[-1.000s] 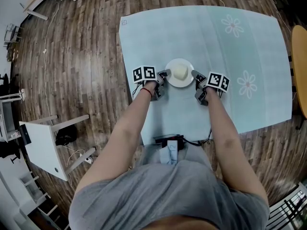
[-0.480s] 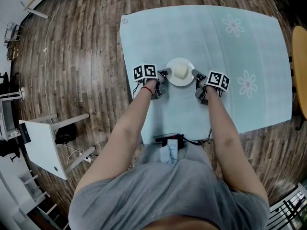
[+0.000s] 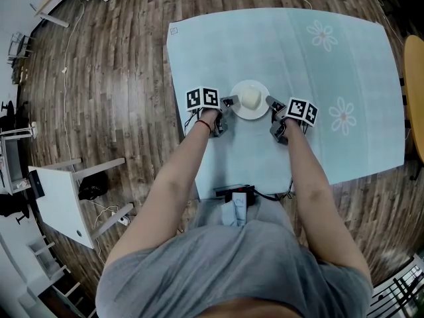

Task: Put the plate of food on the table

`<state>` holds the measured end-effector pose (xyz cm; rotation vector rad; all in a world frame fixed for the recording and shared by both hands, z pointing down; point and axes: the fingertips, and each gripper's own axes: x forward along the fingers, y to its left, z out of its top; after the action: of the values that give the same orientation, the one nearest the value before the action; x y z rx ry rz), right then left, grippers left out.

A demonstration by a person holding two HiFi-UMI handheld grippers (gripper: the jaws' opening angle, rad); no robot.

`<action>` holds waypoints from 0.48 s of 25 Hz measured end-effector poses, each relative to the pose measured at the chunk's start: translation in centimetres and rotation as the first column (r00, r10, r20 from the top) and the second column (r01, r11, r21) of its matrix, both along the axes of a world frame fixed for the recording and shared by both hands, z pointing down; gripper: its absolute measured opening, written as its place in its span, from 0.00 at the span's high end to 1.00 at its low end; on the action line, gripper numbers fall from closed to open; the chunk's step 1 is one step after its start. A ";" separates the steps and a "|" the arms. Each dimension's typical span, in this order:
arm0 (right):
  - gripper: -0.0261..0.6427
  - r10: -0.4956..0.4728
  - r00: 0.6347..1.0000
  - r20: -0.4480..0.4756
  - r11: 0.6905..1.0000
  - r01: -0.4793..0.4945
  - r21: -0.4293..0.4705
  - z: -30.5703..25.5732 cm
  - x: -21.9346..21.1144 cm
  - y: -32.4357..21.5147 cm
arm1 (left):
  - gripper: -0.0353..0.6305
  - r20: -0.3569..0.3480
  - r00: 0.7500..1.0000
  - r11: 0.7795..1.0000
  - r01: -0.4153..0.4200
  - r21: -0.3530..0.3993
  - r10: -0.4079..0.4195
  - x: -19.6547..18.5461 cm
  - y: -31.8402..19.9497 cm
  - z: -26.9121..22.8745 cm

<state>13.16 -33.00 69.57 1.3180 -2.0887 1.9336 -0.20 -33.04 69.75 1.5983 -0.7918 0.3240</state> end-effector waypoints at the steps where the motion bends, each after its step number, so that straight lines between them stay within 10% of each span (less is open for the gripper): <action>1: 0.90 -0.001 1.000 0.000 1.000 0.001 0.001 -0.1 0.0 0.0 | 0.75 0.007 1.000 1.000 -0.005 -0.001 0.005 -0.1 0.2 -0.1; 12: 0.90 -0.010 1.000 -0.012 1.000 0.010 0.005 -0.2 -0.1 -0.1 | 0.75 0.025 0.999 0.996 -0.048 0.073 0.046 0.6 2.5 -2.3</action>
<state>13.07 -33.05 69.36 1.3140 -2.0925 1.9131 0.39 -30.56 67.49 1.6868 -0.7925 0.3514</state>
